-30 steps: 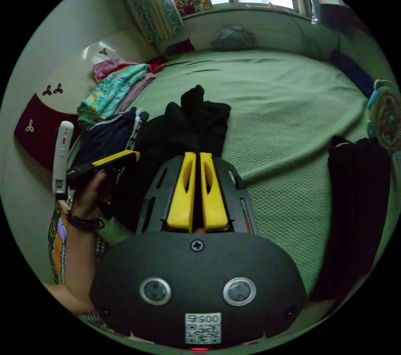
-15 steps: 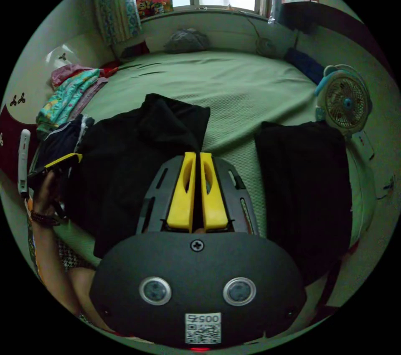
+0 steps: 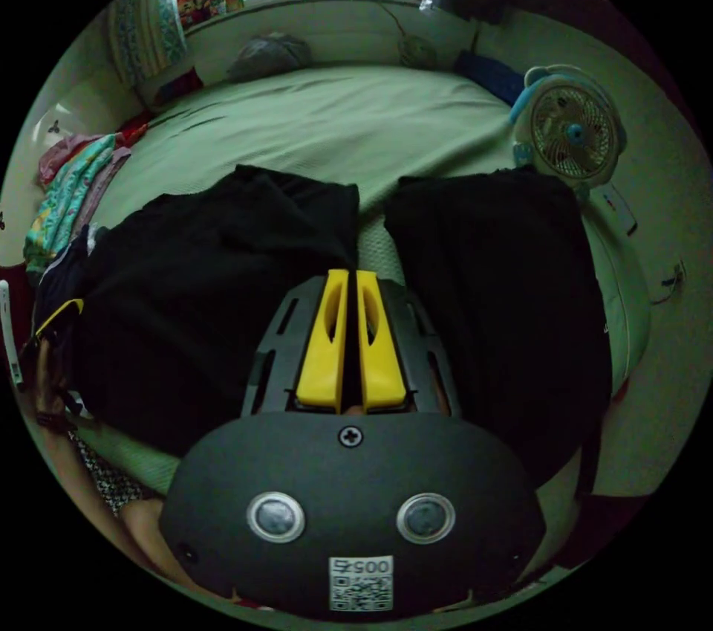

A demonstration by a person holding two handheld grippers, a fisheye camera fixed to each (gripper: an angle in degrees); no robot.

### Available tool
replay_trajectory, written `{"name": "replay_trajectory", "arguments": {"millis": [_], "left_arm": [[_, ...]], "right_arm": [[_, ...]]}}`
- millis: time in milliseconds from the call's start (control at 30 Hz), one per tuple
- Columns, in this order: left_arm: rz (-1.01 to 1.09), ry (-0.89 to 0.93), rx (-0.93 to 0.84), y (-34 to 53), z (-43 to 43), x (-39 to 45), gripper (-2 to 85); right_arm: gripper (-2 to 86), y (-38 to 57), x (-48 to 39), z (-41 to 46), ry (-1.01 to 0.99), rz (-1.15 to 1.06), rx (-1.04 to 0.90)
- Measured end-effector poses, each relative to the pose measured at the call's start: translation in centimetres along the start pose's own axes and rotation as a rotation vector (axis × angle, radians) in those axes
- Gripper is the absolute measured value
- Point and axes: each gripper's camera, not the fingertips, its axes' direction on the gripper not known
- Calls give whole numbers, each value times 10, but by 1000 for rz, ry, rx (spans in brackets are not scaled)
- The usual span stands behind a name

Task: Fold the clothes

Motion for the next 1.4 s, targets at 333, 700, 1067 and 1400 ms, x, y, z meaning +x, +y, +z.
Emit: {"name": "replay_trajectory", "arguments": {"millis": [333, 700, 1067, 1400], "left_arm": [[-48, 39, 45, 18, -40, -25, 0], [8, 98, 40, 35, -60, -22, -7], [3, 139, 37, 51, -79, -28, -7], [-16, 160, 23, 73, -99, -38, -7]], "right_arm": [[37, 27, 15, -31, -68, 24, 164], [52, 57, 0, -16, -160, -88, 93], [135, 58, -37, 0, -175, -196, 45], [9, 89, -13, 27, -70, -133, 25]]}}
